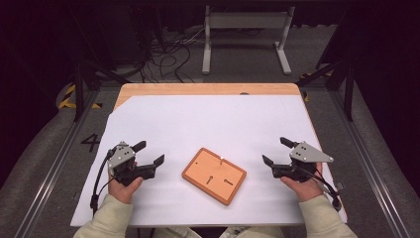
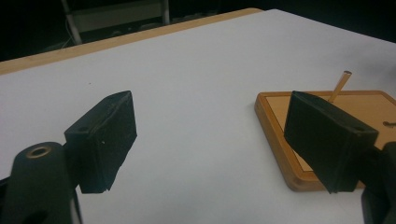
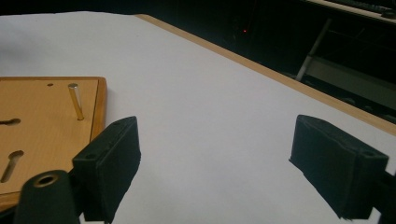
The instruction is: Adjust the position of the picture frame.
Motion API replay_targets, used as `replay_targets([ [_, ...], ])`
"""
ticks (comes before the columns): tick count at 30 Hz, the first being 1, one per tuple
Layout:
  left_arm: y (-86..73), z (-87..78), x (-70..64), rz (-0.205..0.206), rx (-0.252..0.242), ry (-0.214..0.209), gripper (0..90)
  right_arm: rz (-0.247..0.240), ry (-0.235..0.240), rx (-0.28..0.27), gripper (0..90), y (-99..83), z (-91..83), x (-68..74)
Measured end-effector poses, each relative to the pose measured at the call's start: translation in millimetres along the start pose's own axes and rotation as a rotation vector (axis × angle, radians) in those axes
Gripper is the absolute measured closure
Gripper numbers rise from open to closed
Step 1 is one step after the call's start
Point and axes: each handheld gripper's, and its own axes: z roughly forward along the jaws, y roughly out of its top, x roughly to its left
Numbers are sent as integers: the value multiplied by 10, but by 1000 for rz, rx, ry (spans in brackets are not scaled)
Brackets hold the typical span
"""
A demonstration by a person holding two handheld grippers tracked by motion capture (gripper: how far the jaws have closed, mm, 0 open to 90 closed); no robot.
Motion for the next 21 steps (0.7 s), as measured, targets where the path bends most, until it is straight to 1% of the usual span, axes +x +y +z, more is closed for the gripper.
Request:
replay_targets([
  [3, 3, -1, -6, 0, 0, 2, 173, -2, -5, -3, 173, 3, -7, -5],
  [8, 22, -1, -34, 8, 2, -6, 175, -17, -14, -22, 234, 13, -36, -5],
  [16, 40, 7, -80, 19, 3, -14, 175, -11, -20, -26, 241, 16, -56, -11],
  [18, 40, 9, -85, 18, 6, -17, 184, -12, -25, -18, 241, 12, -46, -16],
  [19, 43, 7, -88, 19, 11, -21, 197, -8, -24, -14, 242, 7, -41, -17],
  [21, 45, 7, -92, 17, 14, -26, 288, -6, -27, -8, 244, 3, -33, -20],
])
